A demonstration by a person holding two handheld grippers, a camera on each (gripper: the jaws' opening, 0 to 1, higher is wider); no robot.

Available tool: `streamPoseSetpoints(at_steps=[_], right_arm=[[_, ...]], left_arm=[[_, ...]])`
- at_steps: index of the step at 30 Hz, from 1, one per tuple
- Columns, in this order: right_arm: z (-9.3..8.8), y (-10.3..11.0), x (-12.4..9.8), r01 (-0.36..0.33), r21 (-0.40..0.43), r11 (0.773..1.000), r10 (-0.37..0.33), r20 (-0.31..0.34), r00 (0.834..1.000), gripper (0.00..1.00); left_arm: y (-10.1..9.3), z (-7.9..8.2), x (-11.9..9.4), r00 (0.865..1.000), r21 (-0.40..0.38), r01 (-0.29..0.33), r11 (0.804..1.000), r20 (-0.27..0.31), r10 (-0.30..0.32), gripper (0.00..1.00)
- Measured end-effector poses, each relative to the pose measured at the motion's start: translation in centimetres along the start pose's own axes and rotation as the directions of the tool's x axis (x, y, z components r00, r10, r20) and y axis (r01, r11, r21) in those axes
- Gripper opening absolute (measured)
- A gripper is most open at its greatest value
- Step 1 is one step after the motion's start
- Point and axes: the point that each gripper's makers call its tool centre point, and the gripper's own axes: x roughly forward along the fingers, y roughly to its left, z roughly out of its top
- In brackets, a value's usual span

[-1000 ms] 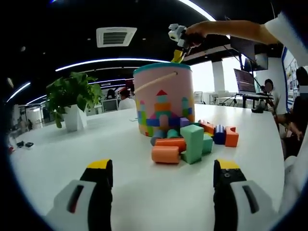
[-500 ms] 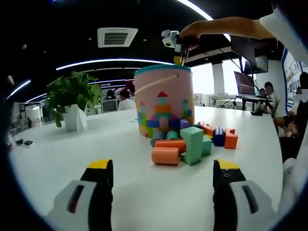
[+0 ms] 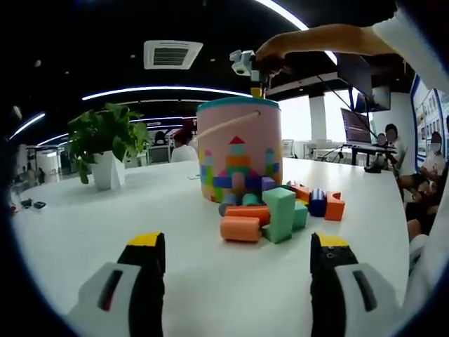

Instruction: Arrange the toys in the designated storage area by placing each visible toy with the group until no toy remains scattered across the table.

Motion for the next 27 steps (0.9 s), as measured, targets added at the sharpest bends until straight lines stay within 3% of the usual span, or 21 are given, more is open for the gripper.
streamPoseSetpoints(at_steps=[6,12,27], right_arm=[[0.4,-0.6,-0.4,-0.001,0.024,1.0,0.003,-0.082,0.997,0.1],[2.2,-2.5,-1.2,0.006,0.006,1.0,-0.005,-0.14,0.99,0.1],[1.8,-2.4,-2.0,0.044,0.003,0.999,-0.042,-0.249,0.968,0.09]], left_arm=[[0.1,0.1,0.0,1.0,-0.009,0.004,1.0,0.005,-0.004,0.87],[0.2,0.2,-0.1,1.0,-0.011,0.003,1.0,0.009,-0.003,0.87],[0.1,0.3,-0.2,1.0,-0.022,0.017,1.0,0.018,-0.016,0.86]])
